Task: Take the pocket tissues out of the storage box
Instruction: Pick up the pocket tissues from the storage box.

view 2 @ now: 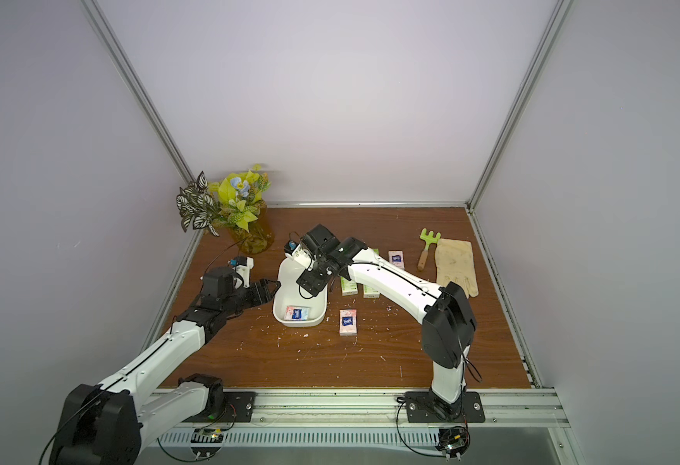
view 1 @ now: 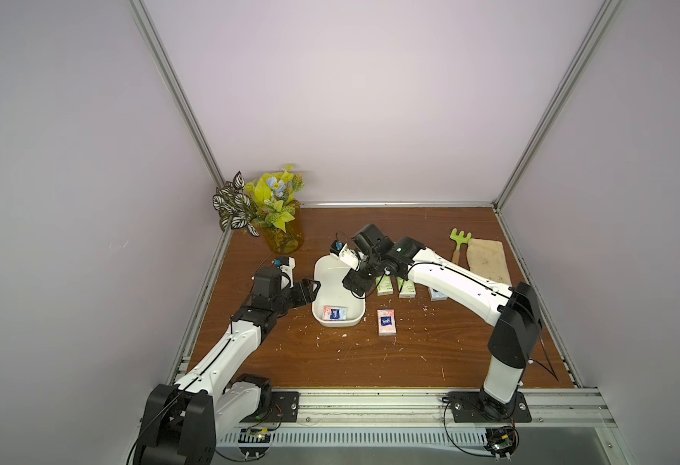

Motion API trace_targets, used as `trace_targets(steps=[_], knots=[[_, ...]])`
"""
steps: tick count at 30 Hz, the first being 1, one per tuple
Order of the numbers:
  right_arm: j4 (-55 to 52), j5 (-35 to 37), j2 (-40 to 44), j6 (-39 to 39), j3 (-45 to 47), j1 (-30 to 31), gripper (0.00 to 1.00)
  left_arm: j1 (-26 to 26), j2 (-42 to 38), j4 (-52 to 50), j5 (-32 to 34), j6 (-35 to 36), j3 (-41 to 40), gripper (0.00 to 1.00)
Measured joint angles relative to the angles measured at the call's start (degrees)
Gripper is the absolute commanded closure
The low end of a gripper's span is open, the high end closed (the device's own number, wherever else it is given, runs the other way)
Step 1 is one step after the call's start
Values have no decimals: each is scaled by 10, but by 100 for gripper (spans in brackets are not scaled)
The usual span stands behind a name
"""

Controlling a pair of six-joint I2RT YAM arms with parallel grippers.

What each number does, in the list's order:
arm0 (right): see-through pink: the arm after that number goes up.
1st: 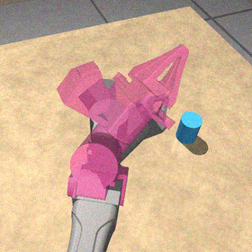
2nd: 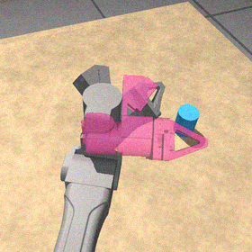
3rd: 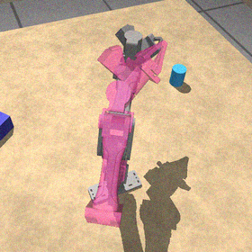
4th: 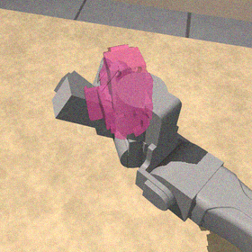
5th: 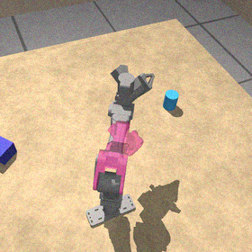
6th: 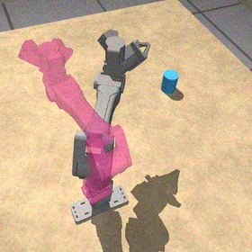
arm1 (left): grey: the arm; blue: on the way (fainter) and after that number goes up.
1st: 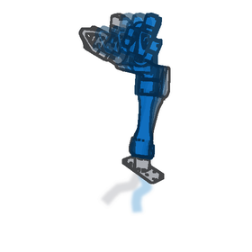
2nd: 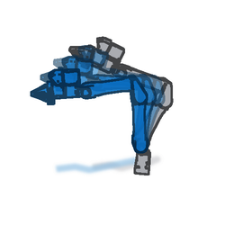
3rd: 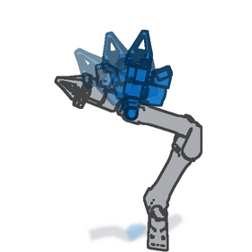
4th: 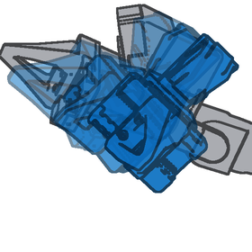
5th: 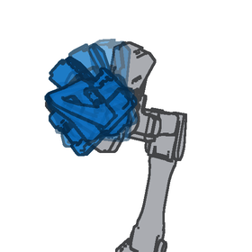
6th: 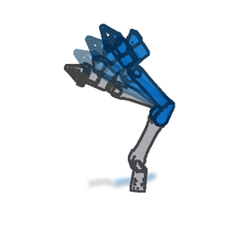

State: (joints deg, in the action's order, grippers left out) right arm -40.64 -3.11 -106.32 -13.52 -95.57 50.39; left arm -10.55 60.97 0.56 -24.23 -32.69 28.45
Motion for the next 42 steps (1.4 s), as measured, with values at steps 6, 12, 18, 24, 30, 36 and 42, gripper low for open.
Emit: trace_targets(steps=[6, 12, 18, 24, 30, 36, 42], knots=[[-30, -26, -72, -62, -32, 0, 22, 0, 39, -8, -16, -1, 0, 41], [-40, -42, -123, -104, -65, 0, 25, 0, 60, -9, -27, -1, 0, 44], [-52, -61, -161, -138, -77, 0, 25, 0, 74, -9, -32, 0, 0, 53], [-73, -85, -192, -163, -97, 1, 23, 0, 87, -8, -39, -2, -2, 60], [-83, -108, -213, -176, -122, 4, 22, 0, 85, -5, -38, -7, -9, 67], [-101, -147, -221, -192, -127, 5, 21, 0, 82, -4, -38, -16, -14, 73], [-115, -193, -239, -207, -145, 5, 21, 0, 74, -4, -36, -19, -15, 78]])
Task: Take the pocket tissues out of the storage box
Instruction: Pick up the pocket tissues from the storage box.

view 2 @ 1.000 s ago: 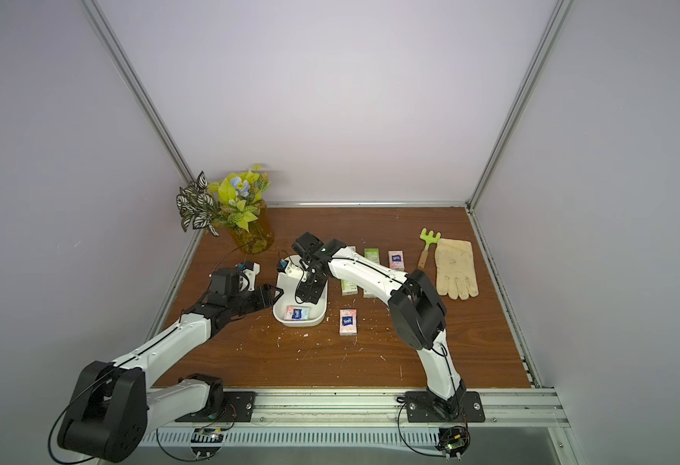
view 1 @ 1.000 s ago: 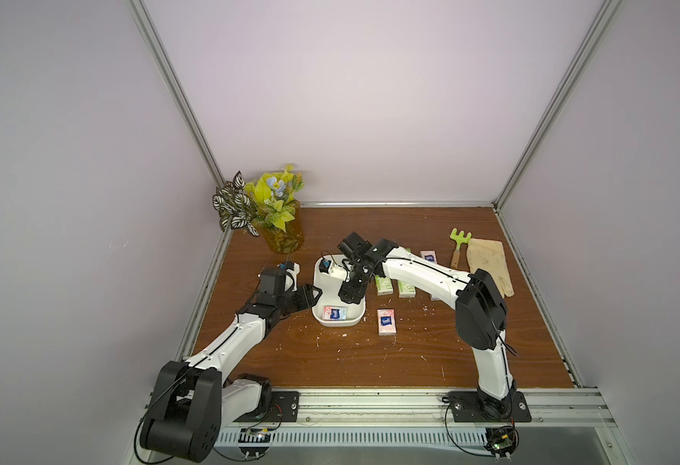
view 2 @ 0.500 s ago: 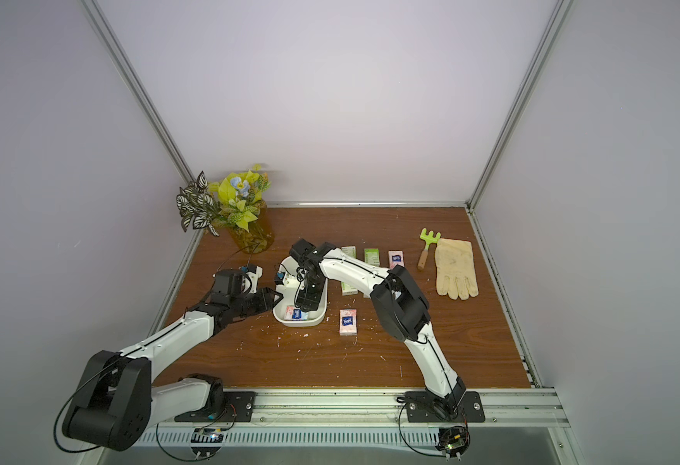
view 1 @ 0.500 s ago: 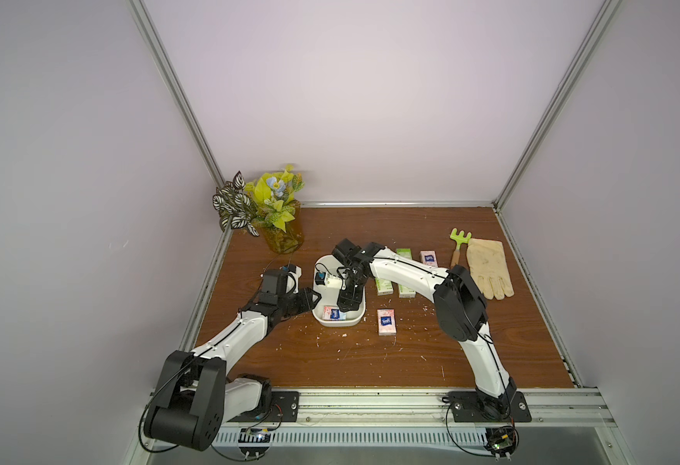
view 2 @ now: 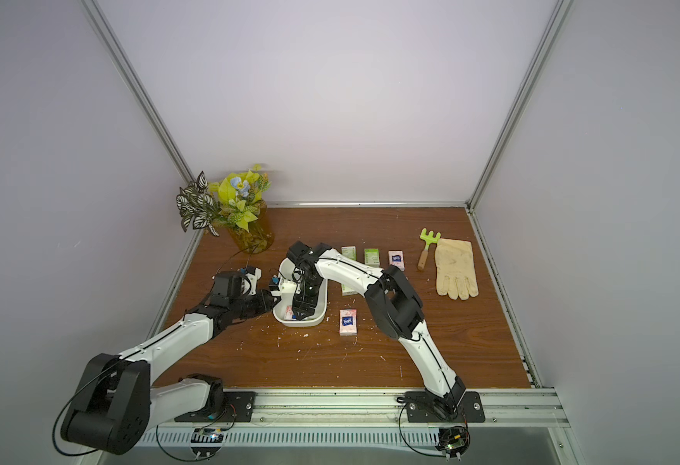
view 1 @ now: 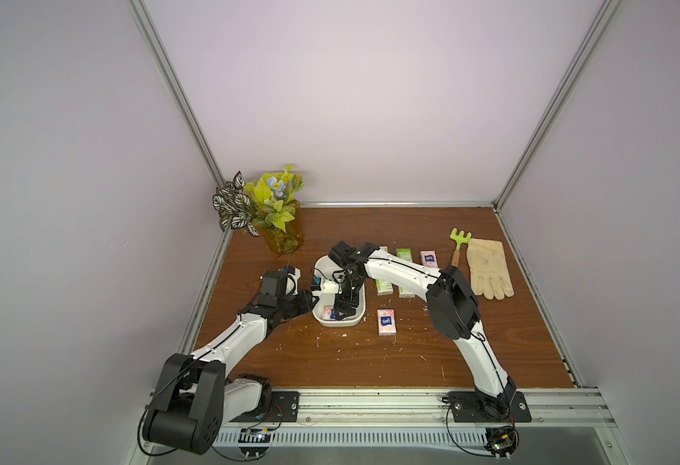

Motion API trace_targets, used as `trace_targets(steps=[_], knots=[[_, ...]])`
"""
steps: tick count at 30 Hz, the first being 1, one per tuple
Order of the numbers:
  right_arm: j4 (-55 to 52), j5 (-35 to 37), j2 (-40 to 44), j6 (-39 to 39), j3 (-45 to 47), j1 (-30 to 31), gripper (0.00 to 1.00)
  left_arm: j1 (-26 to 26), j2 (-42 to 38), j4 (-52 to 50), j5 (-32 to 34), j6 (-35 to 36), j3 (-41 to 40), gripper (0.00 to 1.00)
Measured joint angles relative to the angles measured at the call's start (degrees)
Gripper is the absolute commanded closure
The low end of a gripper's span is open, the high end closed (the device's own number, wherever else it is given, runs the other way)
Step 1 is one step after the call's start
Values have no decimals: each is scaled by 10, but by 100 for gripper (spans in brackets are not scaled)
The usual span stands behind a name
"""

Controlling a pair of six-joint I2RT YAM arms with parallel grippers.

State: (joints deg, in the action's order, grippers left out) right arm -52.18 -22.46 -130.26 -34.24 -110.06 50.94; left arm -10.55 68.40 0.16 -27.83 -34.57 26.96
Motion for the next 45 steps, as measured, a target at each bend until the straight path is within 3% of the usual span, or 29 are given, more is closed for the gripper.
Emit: trace_targets(steps=[9, 19, 29, 35, 45], knots=[[-10, -14, -26, -10, -7, 0, 26, 0, -4, 0, 1, -4, 0, 84], [80, 74, 1, 12, 40, 3, 33, 0, -4, -2, 5, -4, 0, 86], [148, 105, 33, 10, 103, 7, 17, 0, -4, -2, 7, -4, 0, 86], [165, 117, 35, -5, 111, 24, 17, 0, -4, -2, 7, -4, 0, 86], [193, 121, 39, -7, 126, 36, 34, 0, -4, -5, 19, -4, 0, 86]])
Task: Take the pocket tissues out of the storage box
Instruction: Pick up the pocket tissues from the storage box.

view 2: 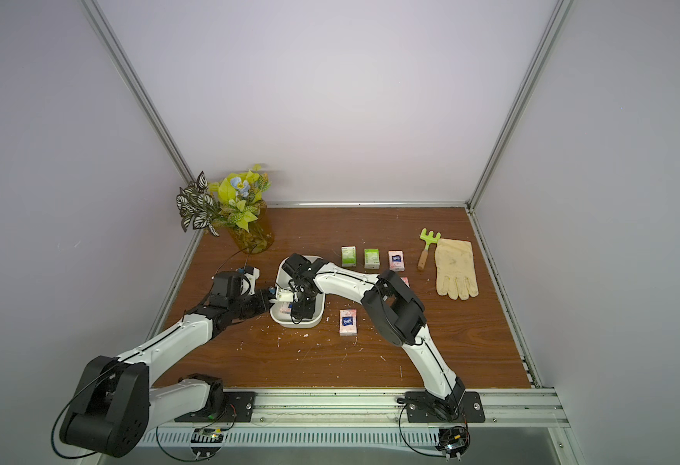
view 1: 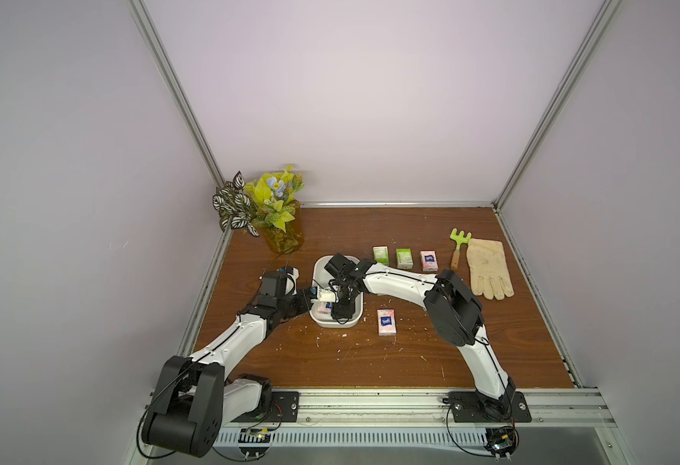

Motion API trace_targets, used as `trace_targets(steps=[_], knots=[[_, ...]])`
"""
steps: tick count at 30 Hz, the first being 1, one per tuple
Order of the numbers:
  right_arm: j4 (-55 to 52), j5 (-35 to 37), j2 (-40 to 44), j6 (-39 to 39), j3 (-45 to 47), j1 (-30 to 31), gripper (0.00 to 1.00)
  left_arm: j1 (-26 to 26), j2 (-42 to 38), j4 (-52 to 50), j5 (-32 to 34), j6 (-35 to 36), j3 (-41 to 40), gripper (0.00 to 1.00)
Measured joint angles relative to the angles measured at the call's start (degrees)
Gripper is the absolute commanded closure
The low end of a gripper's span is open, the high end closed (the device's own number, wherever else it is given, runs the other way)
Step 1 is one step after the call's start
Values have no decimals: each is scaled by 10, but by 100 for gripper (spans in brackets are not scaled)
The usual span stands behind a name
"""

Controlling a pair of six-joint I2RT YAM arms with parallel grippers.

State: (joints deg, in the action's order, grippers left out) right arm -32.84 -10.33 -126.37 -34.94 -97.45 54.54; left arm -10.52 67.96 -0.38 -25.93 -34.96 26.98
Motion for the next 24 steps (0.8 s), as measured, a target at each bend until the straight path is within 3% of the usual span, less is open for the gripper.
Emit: trace_targets(steps=[6, 17, 24], knots=[[35, 17, 42, 6, 56, 1, 40, 0, 0, 1, -1, 0, 0, 85], [48, 32, 102, 78, 63, -15, 45, 2, -19, -20, 0, 10, 16, 58], [35, 52, 132, 145, 62, -28, 45, 30, -65, -30, -8, 16, 45, 33]])
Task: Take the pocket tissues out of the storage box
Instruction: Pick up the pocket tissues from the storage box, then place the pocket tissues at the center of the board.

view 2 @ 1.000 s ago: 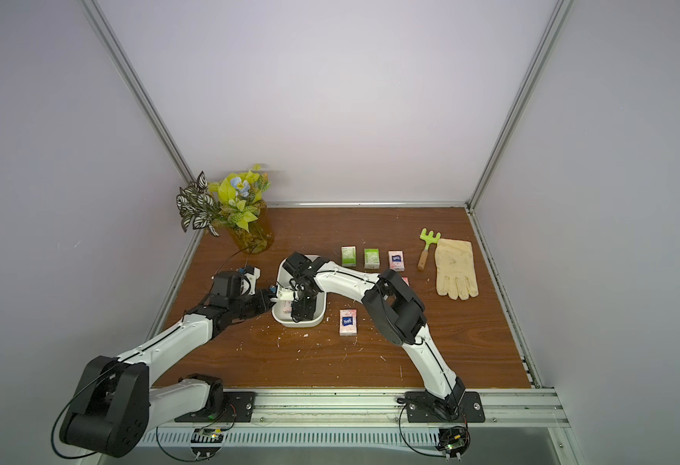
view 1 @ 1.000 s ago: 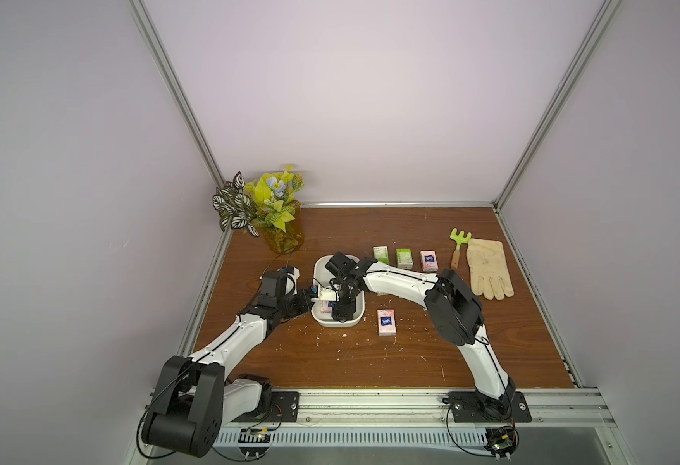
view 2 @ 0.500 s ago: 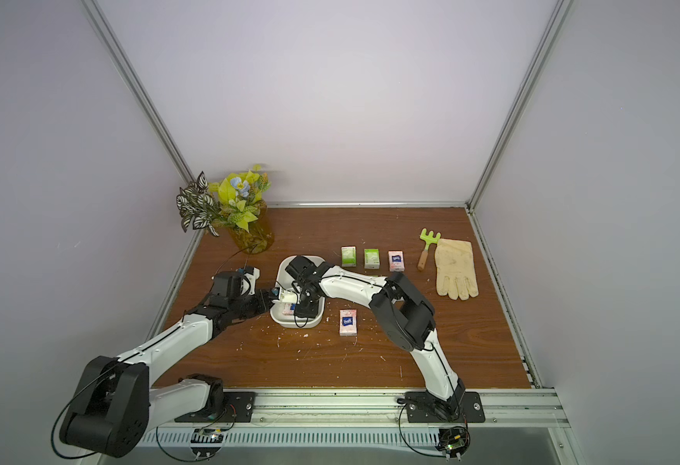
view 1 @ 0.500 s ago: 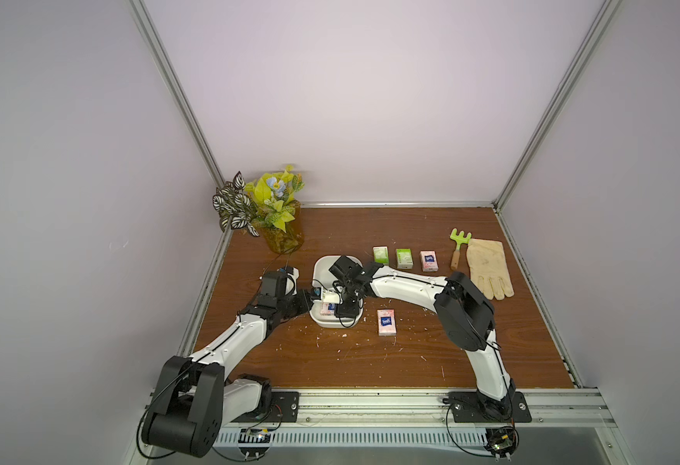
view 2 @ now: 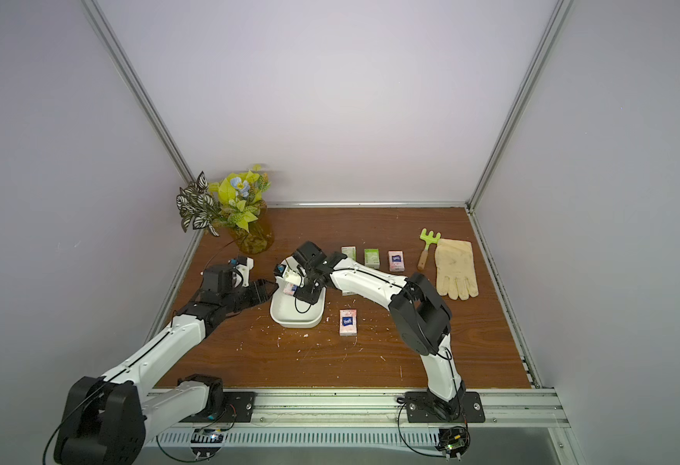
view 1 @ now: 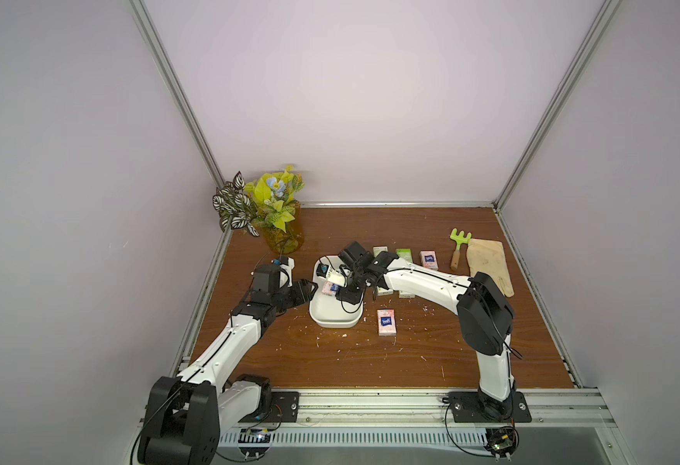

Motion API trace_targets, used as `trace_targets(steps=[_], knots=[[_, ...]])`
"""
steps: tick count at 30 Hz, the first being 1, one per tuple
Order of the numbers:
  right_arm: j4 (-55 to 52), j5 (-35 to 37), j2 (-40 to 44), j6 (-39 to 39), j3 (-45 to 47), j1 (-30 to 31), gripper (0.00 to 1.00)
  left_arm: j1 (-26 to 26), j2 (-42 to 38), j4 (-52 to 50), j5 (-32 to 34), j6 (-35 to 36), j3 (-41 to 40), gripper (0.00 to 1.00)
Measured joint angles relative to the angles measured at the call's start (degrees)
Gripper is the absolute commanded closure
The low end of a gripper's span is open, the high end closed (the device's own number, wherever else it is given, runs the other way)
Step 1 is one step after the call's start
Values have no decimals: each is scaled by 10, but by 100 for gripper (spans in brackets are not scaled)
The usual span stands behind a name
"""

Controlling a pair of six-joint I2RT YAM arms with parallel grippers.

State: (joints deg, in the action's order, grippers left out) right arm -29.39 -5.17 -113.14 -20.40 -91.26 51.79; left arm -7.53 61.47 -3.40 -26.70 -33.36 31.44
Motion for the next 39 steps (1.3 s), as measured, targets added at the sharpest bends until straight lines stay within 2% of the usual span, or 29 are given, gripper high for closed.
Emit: trace_targets(steps=[3, 9, 17, 22, 27, 31, 39], knots=[[-12, 12, 31, 42, 0, -4, 46, 5, -24, 6, 3, -1, 3, 24], [-21, 49, 119, 166, 18, -6, 46, 8, -73, 46, 31, -11, -12, 18], [-18, 114, 285, 377, 173, -6, 47, 12, -78, 90, 64, -17, -31, 12], [-29, 158, 375, 472, 275, -6, 46, 13, -58, 101, 67, -18, -31, 6], [-45, 187, 437, 531, 357, -9, 46, 13, -54, 103, 76, -22, -31, 0], [-42, 188, 473, 563, 431, -17, 46, 13, -58, 106, 84, -25, -31, 1], [2, 177, 486, 611, 543, -22, 46, 14, -68, 103, 97, -26, -31, 1]])
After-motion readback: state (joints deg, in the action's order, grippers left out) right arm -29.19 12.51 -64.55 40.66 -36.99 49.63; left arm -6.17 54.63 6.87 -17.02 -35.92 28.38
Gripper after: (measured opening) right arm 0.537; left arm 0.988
